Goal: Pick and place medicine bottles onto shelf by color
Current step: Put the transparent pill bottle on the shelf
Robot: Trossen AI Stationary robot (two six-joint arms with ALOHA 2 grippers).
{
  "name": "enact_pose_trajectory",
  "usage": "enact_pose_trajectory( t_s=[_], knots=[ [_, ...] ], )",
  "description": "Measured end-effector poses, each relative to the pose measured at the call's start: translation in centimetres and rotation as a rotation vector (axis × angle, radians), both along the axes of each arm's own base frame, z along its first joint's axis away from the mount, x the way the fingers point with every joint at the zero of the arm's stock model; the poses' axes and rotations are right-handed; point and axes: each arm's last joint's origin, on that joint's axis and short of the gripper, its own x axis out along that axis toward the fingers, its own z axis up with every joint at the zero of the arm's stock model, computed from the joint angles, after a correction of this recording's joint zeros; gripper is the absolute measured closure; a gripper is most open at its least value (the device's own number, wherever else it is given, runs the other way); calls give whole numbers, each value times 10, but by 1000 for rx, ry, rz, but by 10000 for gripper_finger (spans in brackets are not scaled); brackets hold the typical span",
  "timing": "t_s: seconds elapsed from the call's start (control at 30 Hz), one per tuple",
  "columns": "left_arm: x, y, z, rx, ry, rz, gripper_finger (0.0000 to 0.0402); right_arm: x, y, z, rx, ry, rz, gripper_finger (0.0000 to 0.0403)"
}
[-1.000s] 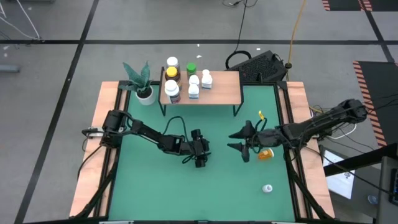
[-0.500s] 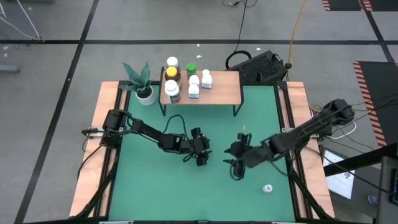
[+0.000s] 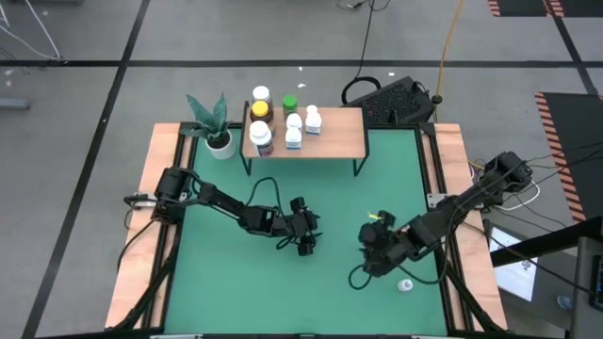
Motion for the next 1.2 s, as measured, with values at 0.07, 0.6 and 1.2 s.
enact_pose_trajectory(
  t_s=[0.07, 0.6, 1.2],
  knots=[
    [1, -2, 2, -3, -20, -6, 144, -7, -3, -3, -11, 61, -62, 220],
    [-1, -26, 6, 68, -63, -121, 150, -39, -6, -8, 30, 346, -275, 220],
    [-3, -44, 8, 152, -80, -223, 213, -53, 22, -6, 83, 300, -392, 226]
  ],
)
